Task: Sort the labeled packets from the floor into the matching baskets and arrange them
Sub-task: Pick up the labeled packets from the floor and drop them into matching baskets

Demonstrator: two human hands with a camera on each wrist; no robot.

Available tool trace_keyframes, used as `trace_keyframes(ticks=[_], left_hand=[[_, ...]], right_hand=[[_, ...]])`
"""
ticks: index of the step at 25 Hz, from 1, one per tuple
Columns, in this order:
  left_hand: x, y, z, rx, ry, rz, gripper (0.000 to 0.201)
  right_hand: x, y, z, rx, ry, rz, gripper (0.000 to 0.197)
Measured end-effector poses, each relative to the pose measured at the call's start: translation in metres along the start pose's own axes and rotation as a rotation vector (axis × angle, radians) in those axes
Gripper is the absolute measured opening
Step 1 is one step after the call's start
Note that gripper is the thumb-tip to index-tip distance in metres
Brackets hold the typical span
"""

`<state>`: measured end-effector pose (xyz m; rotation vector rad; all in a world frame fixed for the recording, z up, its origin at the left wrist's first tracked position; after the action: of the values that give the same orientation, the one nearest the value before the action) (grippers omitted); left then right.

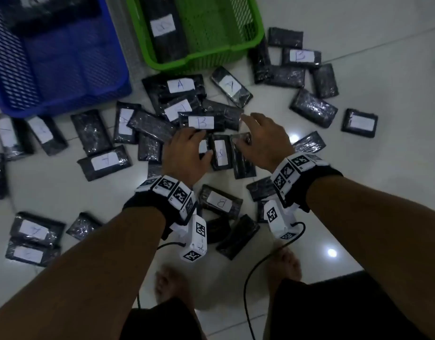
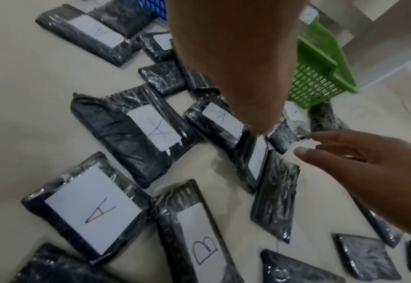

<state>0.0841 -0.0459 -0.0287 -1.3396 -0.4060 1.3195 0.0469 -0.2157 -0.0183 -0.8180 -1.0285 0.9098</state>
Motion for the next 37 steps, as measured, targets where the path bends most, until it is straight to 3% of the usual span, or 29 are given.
trace_keyframes(ticks=[6, 15, 16, 20, 23, 27, 30, 37], left_hand=[[0.022, 0.026, 0.007, 0.004, 0.02, -0.066, 0.056], [0.045, 0.016, 0.011, -0.058, -0.098, -0.098, 0.068], [0.046, 0.016, 0.01, -0.048, -0.106, -0.105, 0.069], [0.052, 0.013, 0.008, -0.039, -0.124, -0.141, 0.072], [0.055, 0.01, 0.005, -0.012, -0.177, -0.106, 0.075], [0.063, 0.009, 0.009, 0.036, -0.275, 0.248, 0.063], [0.068, 0.005, 0.009, 0.073, -0.363, 0.425, 0.041], [0.081, -0.002, 0.001, -0.056, -0.626, 1.157, 0.012]], right_hand=[[-0.016, 0.053, 0.027, 0.097, 0.105, 0.057, 0.081], [-0.021, 0.064, 0.025, 0.064, 0.164, -0.218, 0.086], [-0.023, 0.062, 0.023, 0.059, 0.19, -0.275, 0.081], [-0.031, 0.041, 0.016, -0.119, 0.263, -0.363, 0.028], [-0.019, 0.032, 0.018, -0.168, 0.155, -0.465, 0.025], [-0.012, 0.037, 0.024, -0.054, 0.227, -0.576, 0.039], [-0.008, 0.041, 0.02, -0.012, 0.317, -0.737, 0.052], [-0.012, 0.049, 0.004, 0.029, 0.586, -1.377, 0.006]])
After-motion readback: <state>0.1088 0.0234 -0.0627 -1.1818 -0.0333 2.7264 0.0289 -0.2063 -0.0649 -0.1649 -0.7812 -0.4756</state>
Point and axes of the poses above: each hand's wrist, its own z-axis away from the middle knuckle, its own y-axis out of the palm, x = y × z, the point moved 10 cm from there along -z, towards the middle knuckle
